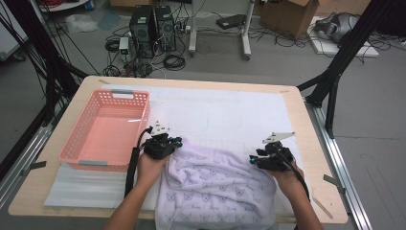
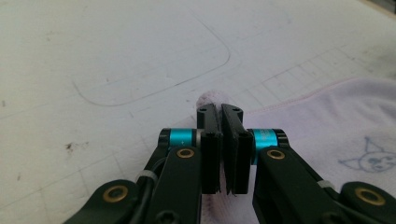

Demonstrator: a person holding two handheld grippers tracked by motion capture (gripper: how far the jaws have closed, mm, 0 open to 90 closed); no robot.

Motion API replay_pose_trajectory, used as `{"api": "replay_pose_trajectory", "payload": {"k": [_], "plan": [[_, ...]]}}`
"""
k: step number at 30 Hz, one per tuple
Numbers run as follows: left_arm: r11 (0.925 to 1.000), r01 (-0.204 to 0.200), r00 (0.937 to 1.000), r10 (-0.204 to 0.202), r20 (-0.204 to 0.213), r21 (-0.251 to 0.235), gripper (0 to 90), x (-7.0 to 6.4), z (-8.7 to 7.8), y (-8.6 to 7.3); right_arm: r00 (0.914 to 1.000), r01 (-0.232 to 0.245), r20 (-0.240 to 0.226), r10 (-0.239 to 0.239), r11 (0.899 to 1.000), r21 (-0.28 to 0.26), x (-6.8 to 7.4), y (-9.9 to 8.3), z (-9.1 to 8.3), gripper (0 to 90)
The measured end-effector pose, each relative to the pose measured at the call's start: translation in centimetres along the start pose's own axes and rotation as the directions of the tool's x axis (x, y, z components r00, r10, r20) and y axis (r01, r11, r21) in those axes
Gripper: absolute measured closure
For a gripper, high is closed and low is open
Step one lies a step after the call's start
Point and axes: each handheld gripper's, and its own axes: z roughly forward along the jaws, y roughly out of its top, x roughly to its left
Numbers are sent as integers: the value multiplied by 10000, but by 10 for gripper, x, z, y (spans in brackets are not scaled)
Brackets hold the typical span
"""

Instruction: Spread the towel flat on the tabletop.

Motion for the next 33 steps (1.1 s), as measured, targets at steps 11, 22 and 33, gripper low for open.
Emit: {"api": "replay_pose_trajectory", "payload": {"k": [11,22,33], "plan": [[9974,502,9986,-493,171,-511,863,6,4,17,9990,248,372,-243,9996,-131,-26,-10,3,847],[9909,1059,9865,-1152,-1161,-829,864,39,33,49,9678,-314,2413,715,9856,-1660,-75,33,17,850],[9842,772,9855,-995,-1373,-1596,864,60,46,71,9375,-483,3162,1455,9541,-2956,-99,88,24,850]]}}
